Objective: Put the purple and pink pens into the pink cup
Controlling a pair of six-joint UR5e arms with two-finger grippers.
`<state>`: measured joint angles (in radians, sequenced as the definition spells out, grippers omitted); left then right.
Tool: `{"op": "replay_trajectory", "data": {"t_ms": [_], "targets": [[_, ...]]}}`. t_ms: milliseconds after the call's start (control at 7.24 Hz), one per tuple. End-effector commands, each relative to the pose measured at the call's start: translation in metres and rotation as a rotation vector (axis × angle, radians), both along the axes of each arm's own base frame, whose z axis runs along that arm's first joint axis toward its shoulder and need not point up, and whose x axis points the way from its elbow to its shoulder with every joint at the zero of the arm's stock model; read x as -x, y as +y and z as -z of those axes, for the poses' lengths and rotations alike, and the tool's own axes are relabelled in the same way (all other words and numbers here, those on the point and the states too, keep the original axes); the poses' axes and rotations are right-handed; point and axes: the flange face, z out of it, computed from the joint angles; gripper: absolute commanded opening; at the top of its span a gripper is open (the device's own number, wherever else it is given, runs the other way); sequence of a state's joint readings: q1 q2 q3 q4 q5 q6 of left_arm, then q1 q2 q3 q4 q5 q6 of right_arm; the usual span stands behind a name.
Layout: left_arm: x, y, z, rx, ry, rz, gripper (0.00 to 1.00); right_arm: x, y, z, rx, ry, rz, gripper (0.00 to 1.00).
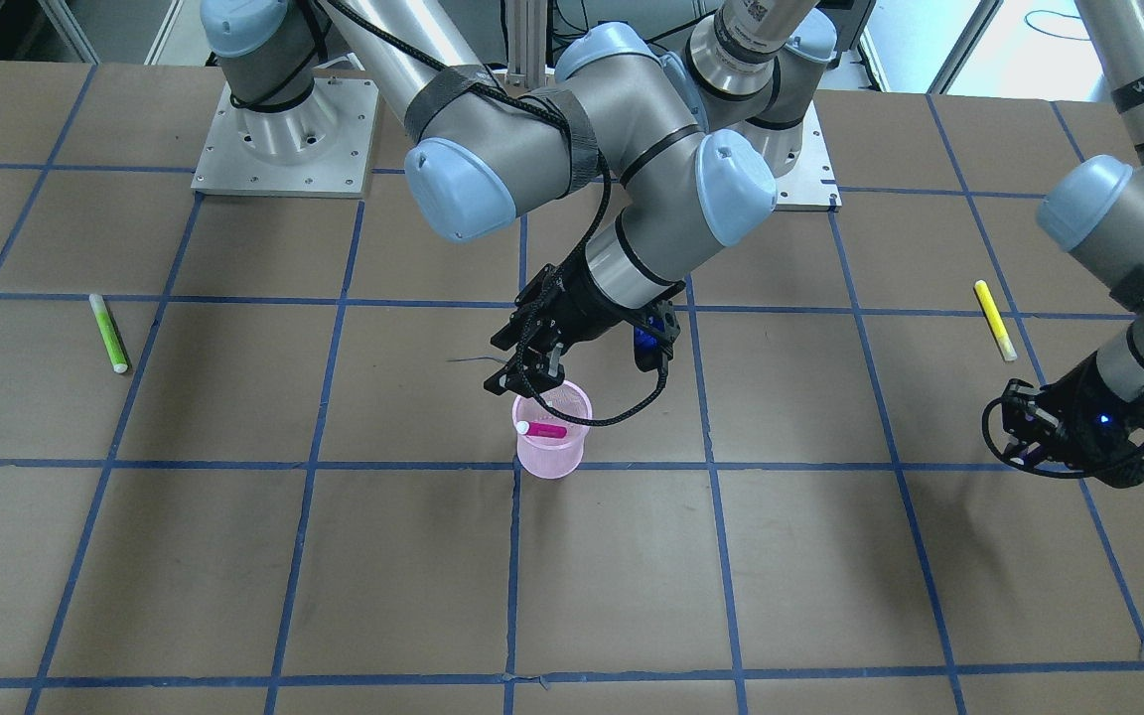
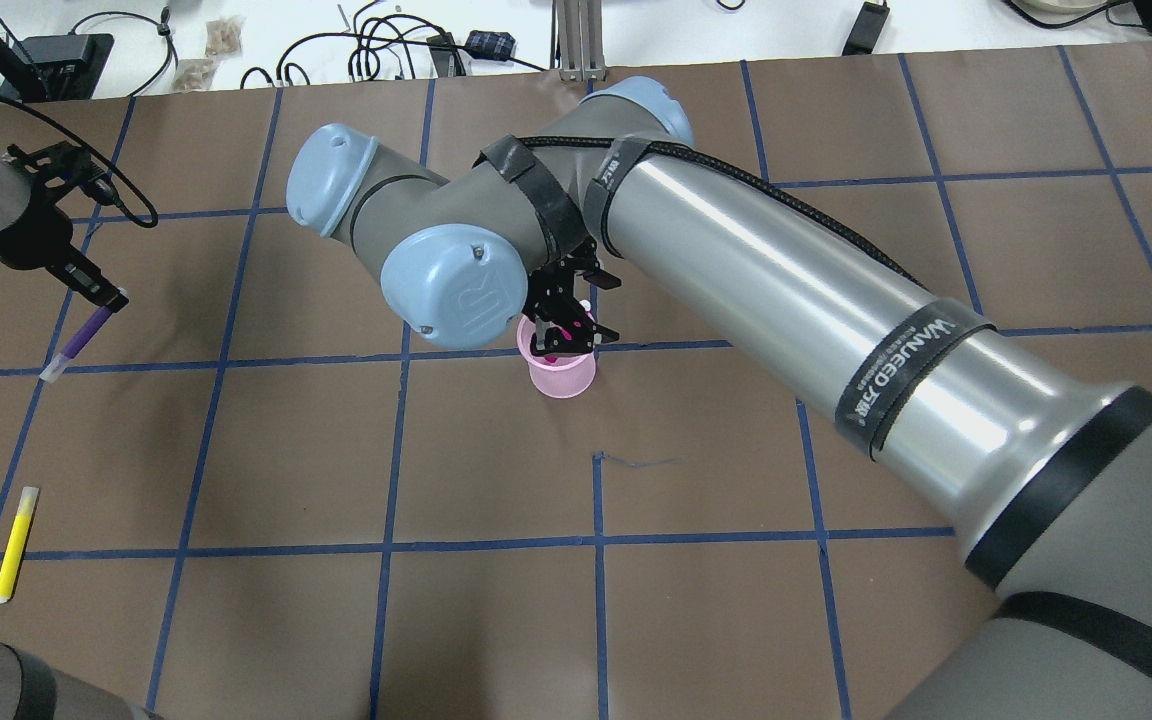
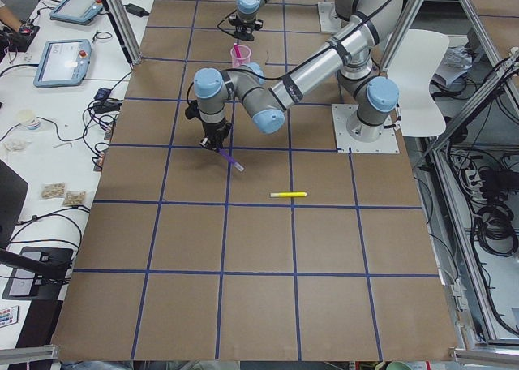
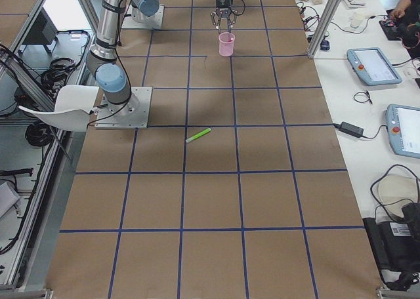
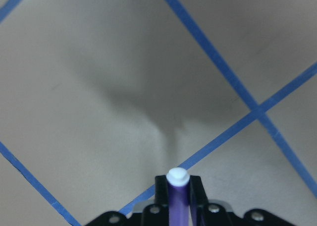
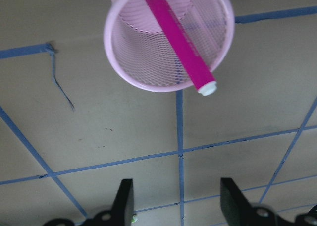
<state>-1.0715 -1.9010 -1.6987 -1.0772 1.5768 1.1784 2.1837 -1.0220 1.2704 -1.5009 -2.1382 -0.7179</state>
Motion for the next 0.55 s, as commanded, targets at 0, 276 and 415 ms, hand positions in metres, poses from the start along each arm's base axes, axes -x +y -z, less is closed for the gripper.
{"op": "replay_trajectory", "data": {"t_ms": [0,276,415], "targets": [[0.036,0.004,-0.045,0.068,0.03,0.031,0.0,0.073,-0.058,-0.048,0.072,-0.055,0.15,1.0],[0.099,0.0,-0.073,0.152,0.146,-0.069,0.0,0.201,-0.1,-0.108,0.139,-0.259,0.492,1.0],[0.146,0.0,-0.088,0.186,0.228,-0.065,0.0,0.258,-0.107,-0.13,0.172,-0.374,0.699,1.0]]}}
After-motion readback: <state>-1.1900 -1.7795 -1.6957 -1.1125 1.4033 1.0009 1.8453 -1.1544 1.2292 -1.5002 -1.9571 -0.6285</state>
